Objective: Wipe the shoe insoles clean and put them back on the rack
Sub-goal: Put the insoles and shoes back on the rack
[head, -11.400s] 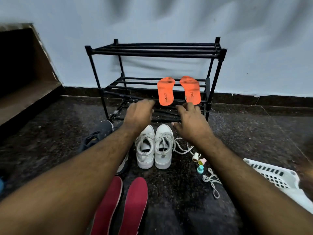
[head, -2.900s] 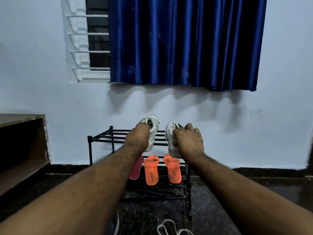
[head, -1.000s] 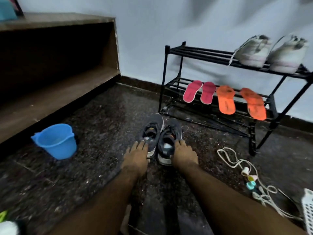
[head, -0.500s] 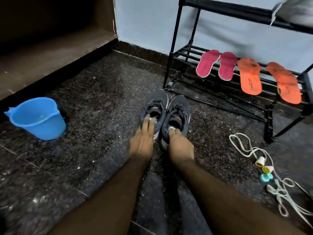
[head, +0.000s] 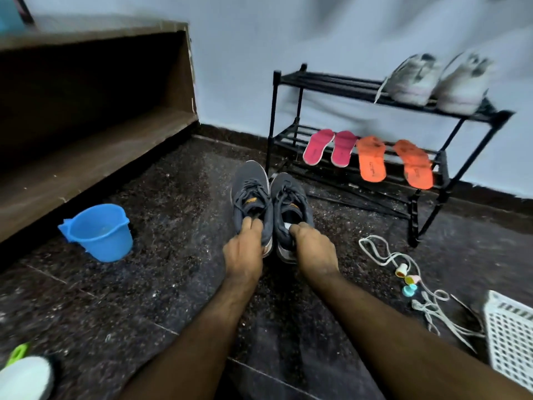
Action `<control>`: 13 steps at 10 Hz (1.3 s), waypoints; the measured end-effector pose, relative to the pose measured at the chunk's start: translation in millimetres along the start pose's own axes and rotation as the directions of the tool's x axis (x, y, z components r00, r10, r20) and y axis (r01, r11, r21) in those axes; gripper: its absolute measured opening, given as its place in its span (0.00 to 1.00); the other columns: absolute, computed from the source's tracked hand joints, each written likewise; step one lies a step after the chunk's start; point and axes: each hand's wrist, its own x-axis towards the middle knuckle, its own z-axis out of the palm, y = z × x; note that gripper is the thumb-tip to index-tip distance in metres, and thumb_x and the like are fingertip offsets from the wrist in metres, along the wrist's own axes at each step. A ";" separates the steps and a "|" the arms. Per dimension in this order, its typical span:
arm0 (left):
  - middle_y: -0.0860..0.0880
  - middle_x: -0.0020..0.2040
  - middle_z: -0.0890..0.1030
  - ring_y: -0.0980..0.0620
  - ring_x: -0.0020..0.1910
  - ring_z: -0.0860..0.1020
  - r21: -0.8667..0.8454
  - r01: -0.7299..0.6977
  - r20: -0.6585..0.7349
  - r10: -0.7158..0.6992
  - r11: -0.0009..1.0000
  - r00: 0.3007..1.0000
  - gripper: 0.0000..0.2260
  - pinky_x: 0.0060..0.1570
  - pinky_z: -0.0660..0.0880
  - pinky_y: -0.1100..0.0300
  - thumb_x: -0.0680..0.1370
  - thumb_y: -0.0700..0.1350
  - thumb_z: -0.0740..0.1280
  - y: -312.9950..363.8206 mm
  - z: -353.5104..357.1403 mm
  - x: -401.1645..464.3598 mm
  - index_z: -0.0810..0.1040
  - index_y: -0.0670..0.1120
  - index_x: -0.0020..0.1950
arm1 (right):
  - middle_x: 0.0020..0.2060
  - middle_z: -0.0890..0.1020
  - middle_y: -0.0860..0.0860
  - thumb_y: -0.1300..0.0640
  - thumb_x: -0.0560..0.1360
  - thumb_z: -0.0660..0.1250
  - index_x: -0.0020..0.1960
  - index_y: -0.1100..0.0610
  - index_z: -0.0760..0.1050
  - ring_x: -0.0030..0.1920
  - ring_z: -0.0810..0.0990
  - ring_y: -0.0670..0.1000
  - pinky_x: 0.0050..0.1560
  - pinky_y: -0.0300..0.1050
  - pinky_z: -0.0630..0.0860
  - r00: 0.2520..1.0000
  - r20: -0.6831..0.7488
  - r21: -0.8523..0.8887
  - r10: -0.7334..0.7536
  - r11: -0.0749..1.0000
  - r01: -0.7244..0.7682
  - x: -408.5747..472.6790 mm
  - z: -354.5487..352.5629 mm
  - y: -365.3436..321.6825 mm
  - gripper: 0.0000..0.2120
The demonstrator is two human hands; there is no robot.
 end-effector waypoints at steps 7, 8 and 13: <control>0.53 0.52 0.76 0.63 0.36 0.77 -0.258 -0.295 -0.140 0.266 0.920 0.954 0.05 0.43 0.78 0.64 0.81 0.45 0.60 179.0 -159.0 166.6 0.72 0.49 0.57 | 0.50 0.72 0.52 0.71 0.73 0.62 0.55 0.53 0.70 0.45 0.79 0.58 0.37 0.50 0.67 0.908 -0.414 -0.004 -0.058 0.998 0.062 70.8 -240.8 27.0 0.17; 0.41 0.60 0.70 0.49 0.44 0.69 -0.163 -0.420 -0.168 0.394 0.893 0.904 0.11 0.32 0.67 0.79 0.83 0.35 0.59 191.5 -139.4 211.2 0.69 0.37 0.66 | 0.52 0.72 0.53 0.72 0.73 0.62 0.58 0.53 0.69 0.47 0.80 0.59 0.37 0.51 0.67 0.897 -0.436 -0.062 -0.072 0.997 0.050 119.5 -241.5 46.6 0.19; 0.41 0.66 0.62 0.36 0.57 0.76 0.031 -0.369 -0.019 0.370 0.929 0.929 0.25 0.57 0.77 0.42 0.74 0.36 0.67 236.2 -51.4 365.9 0.61 0.46 0.68 | 0.64 0.68 0.56 0.70 0.72 0.69 0.72 0.57 0.61 0.54 0.78 0.59 0.43 0.53 0.75 0.902 -0.427 -0.176 -0.065 0.984 -0.013 265.4 -214.3 111.4 0.33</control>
